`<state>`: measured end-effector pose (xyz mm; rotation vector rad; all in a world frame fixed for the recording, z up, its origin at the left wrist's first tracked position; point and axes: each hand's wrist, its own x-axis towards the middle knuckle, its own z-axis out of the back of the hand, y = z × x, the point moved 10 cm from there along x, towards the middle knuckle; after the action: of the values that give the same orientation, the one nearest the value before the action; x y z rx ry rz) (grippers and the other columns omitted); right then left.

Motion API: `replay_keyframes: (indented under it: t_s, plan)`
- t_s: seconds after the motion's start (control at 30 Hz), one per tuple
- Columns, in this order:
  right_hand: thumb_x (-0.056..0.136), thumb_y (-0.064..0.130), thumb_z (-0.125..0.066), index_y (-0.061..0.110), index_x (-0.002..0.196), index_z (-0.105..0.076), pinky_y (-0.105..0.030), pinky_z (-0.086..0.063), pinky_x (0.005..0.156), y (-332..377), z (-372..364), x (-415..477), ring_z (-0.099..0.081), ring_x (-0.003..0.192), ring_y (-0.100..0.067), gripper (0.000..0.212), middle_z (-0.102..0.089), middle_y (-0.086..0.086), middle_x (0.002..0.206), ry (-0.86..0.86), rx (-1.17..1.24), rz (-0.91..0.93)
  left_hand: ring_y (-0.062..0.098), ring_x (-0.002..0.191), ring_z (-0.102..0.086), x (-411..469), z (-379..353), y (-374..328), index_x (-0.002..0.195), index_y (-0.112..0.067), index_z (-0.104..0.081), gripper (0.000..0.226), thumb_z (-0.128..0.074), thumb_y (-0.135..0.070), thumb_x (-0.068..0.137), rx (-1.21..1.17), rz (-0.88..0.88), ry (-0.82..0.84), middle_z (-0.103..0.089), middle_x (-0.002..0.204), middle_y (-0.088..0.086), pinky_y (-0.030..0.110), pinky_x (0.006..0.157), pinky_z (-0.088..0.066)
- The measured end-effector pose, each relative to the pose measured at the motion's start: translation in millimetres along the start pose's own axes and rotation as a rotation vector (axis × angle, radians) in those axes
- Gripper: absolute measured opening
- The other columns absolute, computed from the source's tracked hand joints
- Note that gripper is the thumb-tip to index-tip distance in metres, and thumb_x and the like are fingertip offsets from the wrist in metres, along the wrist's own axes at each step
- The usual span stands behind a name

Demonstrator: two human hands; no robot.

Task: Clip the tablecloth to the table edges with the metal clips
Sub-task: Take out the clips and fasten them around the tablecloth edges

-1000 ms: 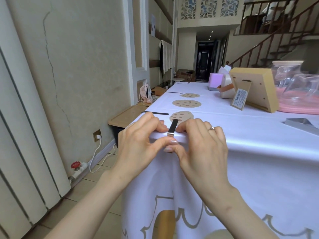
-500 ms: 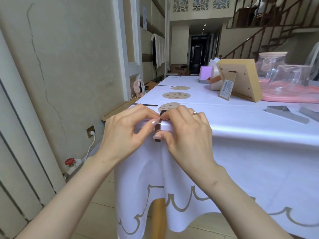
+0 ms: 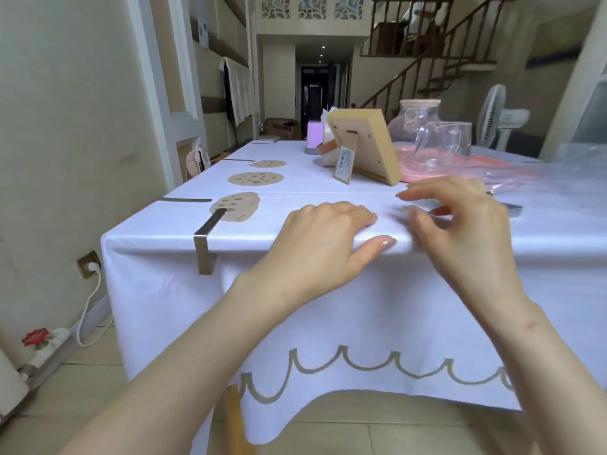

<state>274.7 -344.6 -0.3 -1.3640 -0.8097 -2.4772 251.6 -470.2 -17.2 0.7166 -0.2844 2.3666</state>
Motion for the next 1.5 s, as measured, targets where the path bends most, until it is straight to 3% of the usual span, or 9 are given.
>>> replay_keyframes:
  t_s: [0.1,0.23,0.4,0.5,0.63,0.87,1.07,1.23,1.5]
  plan:
    - [0.082,0.012,-0.064,0.019,0.102,-0.07,-0.032,-0.036,0.085,-39,10,15,-0.052,0.101,-0.03,0.022,-0.065,-0.006,0.105,0.074,-0.225,-0.116,0.021,0.117,-0.051,22,-17,-9,0.117,-0.024,-0.062,0.059,-0.032,-0.064,0.085,-0.066,0.007,0.158,-0.061,0.125,-0.003,0.036,0.094,-0.042]
    - [0.085,0.028,-0.064,0.027,0.108,-0.068,-0.037,-0.043,0.081,-62,-5,30,-0.053,0.1,-0.028,0.023,-0.059,-0.002,0.096,0.336,-0.347,-0.22,0.017,0.122,-0.046,41,-27,-17,0.124,-0.019,-0.057,0.055,-0.048,-0.058,0.086,-0.238,0.03,0.214,-0.056,0.131,-0.002,0.029,0.1,-0.036]
    - [0.08,0.013,-0.066,0.02,0.081,-0.072,-0.033,-0.043,0.07,-48,-6,39,-0.058,0.087,-0.03,0.009,-0.062,-0.003,0.077,0.311,-0.351,-0.153,0.017,0.128,-0.042,56,-32,-15,0.139,-0.02,-0.036,0.074,-0.066,-0.049,0.078,-0.455,0.104,0.16,-0.04,0.143,-0.004,0.029,0.103,-0.036]
    - [0.079,0.011,-0.069,0.021,0.061,-0.061,-0.023,-0.042,0.057,-56,14,33,-0.055,0.061,-0.012,0.022,-0.059,0.002,0.058,0.206,-0.056,-0.303,0.019,0.122,-0.048,64,-33,-9,0.136,-0.015,-0.037,0.068,-0.072,-0.029,0.079,-0.663,0.176,0.136,-0.044,0.138,0.002,0.032,0.102,-0.04]
    - [0.084,0.003,-0.065,0.011,0.064,-0.06,-0.01,-0.027,0.036,-56,17,17,-0.038,0.032,-0.001,0.022,-0.056,-0.003,0.046,0.232,0.513,-0.491,0.024,0.107,-0.06,78,-29,-22,0.126,-0.007,-0.048,0.044,-0.056,0.008,0.085,-0.973,0.118,0.088,-0.06,0.117,0.014,0.034,0.095,-0.048]
    - [0.084,-0.005,-0.059,0.009,0.066,-0.061,-0.01,-0.039,0.046,-63,22,10,-0.048,0.044,-0.004,0.022,-0.057,0.006,0.048,0.24,0.658,-0.46,0.016,0.076,-0.065,87,-10,-24,0.1,-0.005,-0.061,0.025,-0.054,0.013,0.084,-1.104,0.104,-0.143,-0.065,0.086,0.012,0.026,0.072,-0.057]
    - [0.083,-0.01,-0.056,0.005,0.07,-0.059,-0.027,-0.058,0.069,-56,19,10,-0.065,0.063,-0.019,0.02,-0.066,-0.006,0.063,0.197,0.875,-0.396,0.009,0.062,-0.067,86,-20,-32,0.093,-0.002,-0.063,0.009,-0.054,-0.005,0.091,-1.181,0.108,-0.015,-0.068,0.076,0.006,0.024,0.062,-0.057]
    - [0.073,0.006,-0.075,0.022,0.069,-0.067,-0.023,-0.045,0.073,-50,28,14,-0.054,0.076,-0.007,0.019,-0.057,0.004,0.08,0.12,0.581,-0.252,0.014,0.061,-0.065,85,-10,-30,0.088,-0.002,-0.065,0.018,-0.051,0.009,0.084,-1.047,0.088,-0.153,-0.068,0.072,0.015,0.029,0.065,-0.058]
    - [0.07,0.01,-0.069,0.029,0.059,-0.069,-0.021,-0.04,0.07,-51,50,1,-0.054,0.071,-0.01,0.021,-0.062,0.011,0.067,-0.092,0.664,-0.162,0.007,0.061,-0.061,78,11,-54,0.083,-0.008,-0.059,0.013,-0.06,0.004,0.082,-0.912,-0.136,-0.247,-0.064,0.069,-0.005,0.022,0.064,-0.054]
